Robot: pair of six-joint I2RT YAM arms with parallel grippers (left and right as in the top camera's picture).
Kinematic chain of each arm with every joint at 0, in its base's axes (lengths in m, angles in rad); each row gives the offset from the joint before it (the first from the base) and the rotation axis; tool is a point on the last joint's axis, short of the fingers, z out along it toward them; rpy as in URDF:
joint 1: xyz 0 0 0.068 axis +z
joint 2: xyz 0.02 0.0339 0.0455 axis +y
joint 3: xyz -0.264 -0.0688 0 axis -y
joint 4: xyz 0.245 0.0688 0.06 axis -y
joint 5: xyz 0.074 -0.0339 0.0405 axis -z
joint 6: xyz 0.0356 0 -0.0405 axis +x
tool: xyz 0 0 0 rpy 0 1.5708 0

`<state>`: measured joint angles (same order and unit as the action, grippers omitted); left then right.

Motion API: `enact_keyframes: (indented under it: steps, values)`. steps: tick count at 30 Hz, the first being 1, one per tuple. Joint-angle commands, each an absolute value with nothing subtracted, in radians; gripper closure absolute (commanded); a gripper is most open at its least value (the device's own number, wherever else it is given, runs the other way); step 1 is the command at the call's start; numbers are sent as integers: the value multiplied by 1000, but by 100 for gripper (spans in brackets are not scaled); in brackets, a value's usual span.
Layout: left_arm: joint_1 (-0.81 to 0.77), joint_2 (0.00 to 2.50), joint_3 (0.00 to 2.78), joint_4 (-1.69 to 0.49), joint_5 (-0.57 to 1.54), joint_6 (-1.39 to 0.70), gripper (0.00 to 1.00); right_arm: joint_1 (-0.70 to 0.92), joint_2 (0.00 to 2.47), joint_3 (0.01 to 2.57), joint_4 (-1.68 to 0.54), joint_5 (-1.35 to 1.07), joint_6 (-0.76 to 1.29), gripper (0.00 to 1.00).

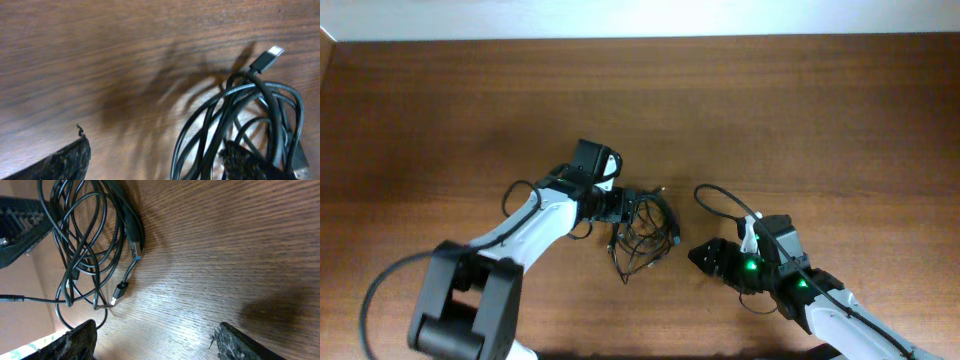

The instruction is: Untangle cables

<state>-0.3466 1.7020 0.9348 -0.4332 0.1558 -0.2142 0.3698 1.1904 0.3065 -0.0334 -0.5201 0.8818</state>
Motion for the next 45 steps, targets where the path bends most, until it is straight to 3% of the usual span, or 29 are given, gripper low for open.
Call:
enact_keyframes:
  steps: [1, 2, 5, 9, 13, 15, 16, 20, 22, 24, 27, 30, 31, 32, 35, 39, 41, 42, 43, 45]
  values:
    - [-345, 1780, 929, -400, 217, -181, 78, 366, 1190, 304, -65, -507, 867, 23]
    - [-345, 1792, 932, -385, 188, -181, 100, 366, 1190, 304, -75, -507, 860, 23]
    - [-329, 1620, 1047, -485, 215, -181, 100, 366, 1163, 358, -72, -578, 651, 24]
    - [-334, 1289, 1052, -576, 406, 73, 100, 366, 1063, 479, -71, -686, 654, 24]
    - [-334, 1246, 1046, -636, 405, 123, 100, 366, 986, 552, 30, -730, 745, 24]
    - [-334, 1246, 1046, -638, 405, 123, 100, 366, 960, 564, 80, -718, 745, 34]
    - [-334, 1246, 1046, -636, 435, 122, 100, 367, 962, 564, 102, -672, 750, 43]
    - [-334, 1246, 1046, -612, 701, 122, 100, 369, 1019, 564, 116, -639, 768, 47]
    - [-334, 1246, 1046, -535, 953, 122, 100, 415, 1105, 564, 112, -541, 768, 47]
    - [-332, 1246, 1046, -489, 1148, 122, 100, 472, 1187, 564, 43, -318, 775, 59]
    - [-326, 1245, 1046, -441, 1301, 127, 100, 476, 1216, 564, -81, -119, 805, 65]
    - [-203, 1245, 1046, -447, 1058, 129, 100, 476, 1205, 564, -177, -93, 804, 64]
    - [-168, 1245, 1046, -457, 992, 128, 100, 476, 1188, 564, -196, -94, 801, 72]
    - [-130, 1245, 1046, -479, 918, 128, 100, 476, 1155, 565, -194, -134, 765, 96]
    - [-112, 1245, 1046, -574, 615, 128, 100, 476, 1014, 565, -187, -371, 622, 96]
    - [-113, 1247, 1044, -630, 579, 71, 100, 476, 725, 565, -16, -715, 514, 96]
    - [-113, 1247, 1028, -646, 465, 37, 100, 476, 694, 565, -27, -674, 426, 96]
    - [-103, 1246, 1028, -685, 19, -157, 100, 476, 695, 565, -122, -538, 426, 96]
    - [-75, 1246, 1028, -729, -254, -371, 100, 476, 696, 565, -215, -410, 426, 96]
    - [-3, 1245, 1028, -749, -244, -479, 100, 476, 698, 565, -332, -201, 427, 96]
